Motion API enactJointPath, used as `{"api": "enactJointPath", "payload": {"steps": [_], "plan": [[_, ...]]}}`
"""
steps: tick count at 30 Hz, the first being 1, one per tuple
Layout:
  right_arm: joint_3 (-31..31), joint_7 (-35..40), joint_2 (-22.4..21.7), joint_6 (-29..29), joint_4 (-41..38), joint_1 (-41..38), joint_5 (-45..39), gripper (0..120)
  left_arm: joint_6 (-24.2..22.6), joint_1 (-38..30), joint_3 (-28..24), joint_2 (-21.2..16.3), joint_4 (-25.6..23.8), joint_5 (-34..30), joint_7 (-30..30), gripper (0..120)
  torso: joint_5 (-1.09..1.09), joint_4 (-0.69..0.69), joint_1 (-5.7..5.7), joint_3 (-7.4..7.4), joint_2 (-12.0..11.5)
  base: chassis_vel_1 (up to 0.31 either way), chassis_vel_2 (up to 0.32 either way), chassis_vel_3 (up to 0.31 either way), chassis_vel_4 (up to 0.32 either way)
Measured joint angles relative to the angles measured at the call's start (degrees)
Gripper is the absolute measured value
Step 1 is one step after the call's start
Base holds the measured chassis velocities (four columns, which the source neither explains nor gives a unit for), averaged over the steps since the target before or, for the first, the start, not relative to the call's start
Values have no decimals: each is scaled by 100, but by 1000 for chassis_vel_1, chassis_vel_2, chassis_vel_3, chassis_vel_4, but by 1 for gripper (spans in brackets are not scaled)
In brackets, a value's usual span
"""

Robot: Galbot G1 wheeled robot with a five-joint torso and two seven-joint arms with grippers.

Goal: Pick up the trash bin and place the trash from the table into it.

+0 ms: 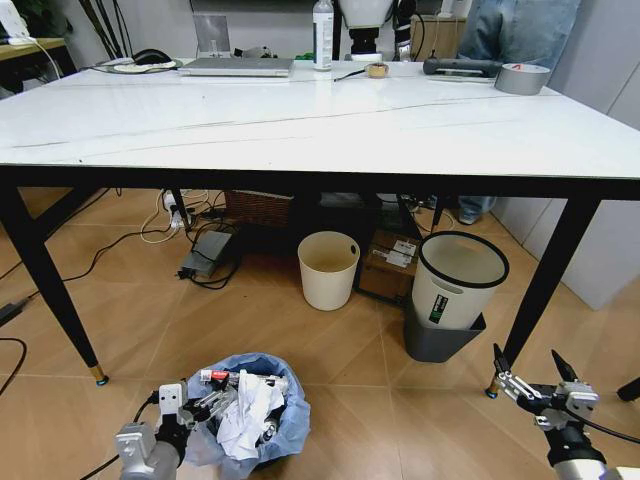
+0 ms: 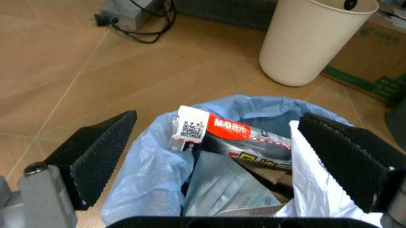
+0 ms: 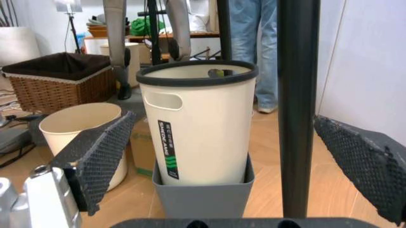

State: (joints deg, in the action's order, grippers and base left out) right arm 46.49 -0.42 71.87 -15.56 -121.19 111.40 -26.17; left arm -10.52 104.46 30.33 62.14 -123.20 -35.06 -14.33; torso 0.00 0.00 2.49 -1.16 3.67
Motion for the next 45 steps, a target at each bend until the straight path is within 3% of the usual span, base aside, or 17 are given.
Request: {"api": "enactJointPath", "payload": {"steps": [7, 10, 19, 32, 45], "plan": [[0, 0, 0, 0, 0, 0, 0, 100, 59, 25, 16, -2, -16, 69, 44, 100, 0, 0, 0, 0, 0, 0, 0, 0, 0], [0, 0, 0, 0, 0, 0, 0, 100, 257, 9, 22, -2, -41, 386, 248, 100, 0, 0, 0, 0, 0, 0, 0, 0, 0], [0, 0, 0, 0, 0, 0, 0, 100, 1377, -44, 72, 70, -114, 1322, 720, 100, 0, 0, 0, -1, 1, 0, 0, 0, 0], [0, 0, 0, 0, 0, 0, 0, 100, 2572, 281, 176, 449, -27, 2043, 661, 100, 1, 0, 0, -1, 1, 0, 0, 0, 0], [0, 0, 0, 0, 0, 0, 0, 100, 2656, 311, 200, 469, -12, 2121, 647, 100, 0, 0, 0, -1, 1, 0, 0, 0, 0]]}}
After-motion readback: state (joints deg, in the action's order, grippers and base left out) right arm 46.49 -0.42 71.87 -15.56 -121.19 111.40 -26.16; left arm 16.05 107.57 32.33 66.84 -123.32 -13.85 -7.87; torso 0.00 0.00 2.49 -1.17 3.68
